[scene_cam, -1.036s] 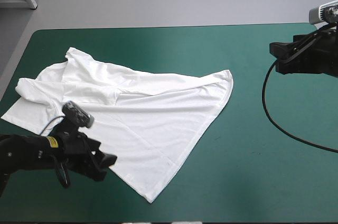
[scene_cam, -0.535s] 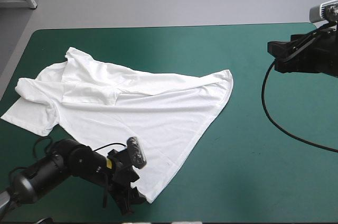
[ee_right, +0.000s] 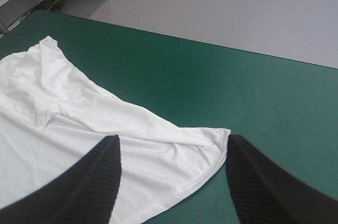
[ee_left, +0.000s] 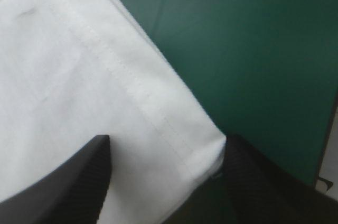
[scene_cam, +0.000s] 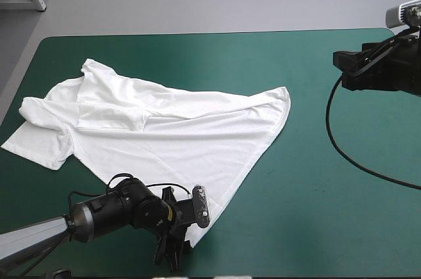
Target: Fold the cloth
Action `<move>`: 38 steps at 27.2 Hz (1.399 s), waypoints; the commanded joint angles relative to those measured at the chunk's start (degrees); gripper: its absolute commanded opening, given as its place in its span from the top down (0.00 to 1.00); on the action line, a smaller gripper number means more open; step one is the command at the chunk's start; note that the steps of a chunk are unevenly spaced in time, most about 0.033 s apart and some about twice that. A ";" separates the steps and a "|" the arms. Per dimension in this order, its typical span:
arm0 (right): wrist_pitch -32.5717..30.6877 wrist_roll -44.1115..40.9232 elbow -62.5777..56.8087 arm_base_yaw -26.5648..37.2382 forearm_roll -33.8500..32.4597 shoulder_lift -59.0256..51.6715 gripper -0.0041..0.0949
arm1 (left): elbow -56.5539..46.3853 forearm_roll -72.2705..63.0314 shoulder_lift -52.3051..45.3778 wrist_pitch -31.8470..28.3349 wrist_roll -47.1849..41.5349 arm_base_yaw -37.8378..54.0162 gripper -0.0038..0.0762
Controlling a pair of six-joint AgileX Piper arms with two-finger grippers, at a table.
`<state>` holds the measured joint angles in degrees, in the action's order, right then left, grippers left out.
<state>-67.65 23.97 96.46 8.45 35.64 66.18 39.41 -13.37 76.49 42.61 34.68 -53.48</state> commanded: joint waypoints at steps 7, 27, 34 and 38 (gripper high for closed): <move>3.61 0.01 1.07 0.20 2.21 -0.86 0.39 | 1.16 -4.40 6.86 -2.29 -4.59 -0.48 0.93; 1.54 -0.48 1.07 -1.75 -3.21 11.31 0.39 | 13.02 6.57 0.49 -3.82 -14.96 23.70 0.93; 9.27 -1.33 1.07 -14.44 -15.10 22.92 0.39 | 14.21 3.65 0.59 -2.27 -10.51 33.03 0.93; 15.38 -2.88 1.07 -18.16 -19.81 30.04 0.39 | 14.21 2.57 0.59 -1.92 -9.86 33.78 0.93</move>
<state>-58.61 21.89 96.39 -8.08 17.93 94.33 51.68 -8.76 78.85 41.65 24.29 -20.06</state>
